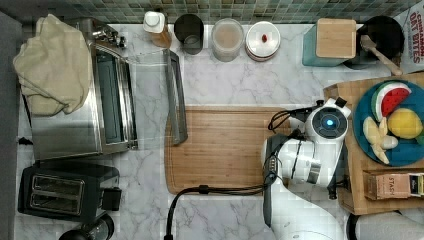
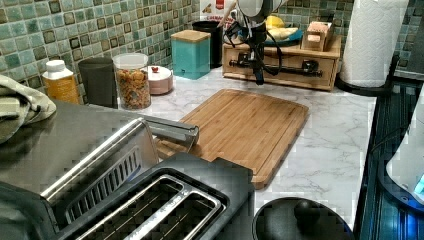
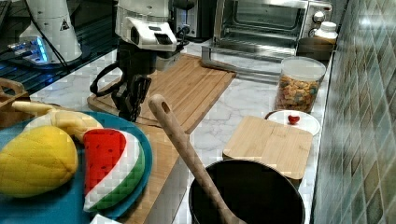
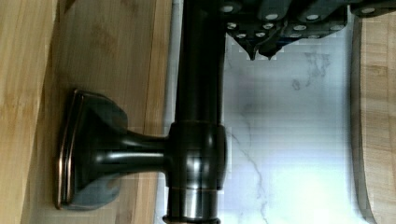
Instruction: Close the drawer.
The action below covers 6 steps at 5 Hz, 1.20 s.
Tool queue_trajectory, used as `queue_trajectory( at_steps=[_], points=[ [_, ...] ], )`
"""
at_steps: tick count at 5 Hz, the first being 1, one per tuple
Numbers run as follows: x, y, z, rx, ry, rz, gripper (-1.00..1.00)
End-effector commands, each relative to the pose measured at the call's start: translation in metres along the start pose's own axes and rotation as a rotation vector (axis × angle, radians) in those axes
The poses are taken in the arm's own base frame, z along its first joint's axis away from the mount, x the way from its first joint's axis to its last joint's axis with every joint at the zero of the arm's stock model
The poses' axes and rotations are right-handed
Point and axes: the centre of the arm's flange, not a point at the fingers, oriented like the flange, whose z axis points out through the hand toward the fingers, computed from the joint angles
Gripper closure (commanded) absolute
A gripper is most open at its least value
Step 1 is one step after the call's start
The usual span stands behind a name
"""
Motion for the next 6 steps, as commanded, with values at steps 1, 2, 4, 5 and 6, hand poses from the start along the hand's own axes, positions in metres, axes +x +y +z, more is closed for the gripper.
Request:
queue_trajectory(
  at_steps=[1,2,4,5,6],
  points=[
    [-0.0479,0.1534,-0.04,-0.139,0.089,0.232,1.0],
    [-0.0479,0.1535,-0.0401,-0.14,0.089,0.232,1.0],
    [-0.0479,0.1535,-0.0402,-0.14,0.089,0.232,1.0],
    [-0.0479,0.1535,-0.0401,-0.14,0.089,0.232,1.0],
    [-0.0479,0.1535,-0.0401,-0.14,0.089,0.232,1.0]
  ],
)
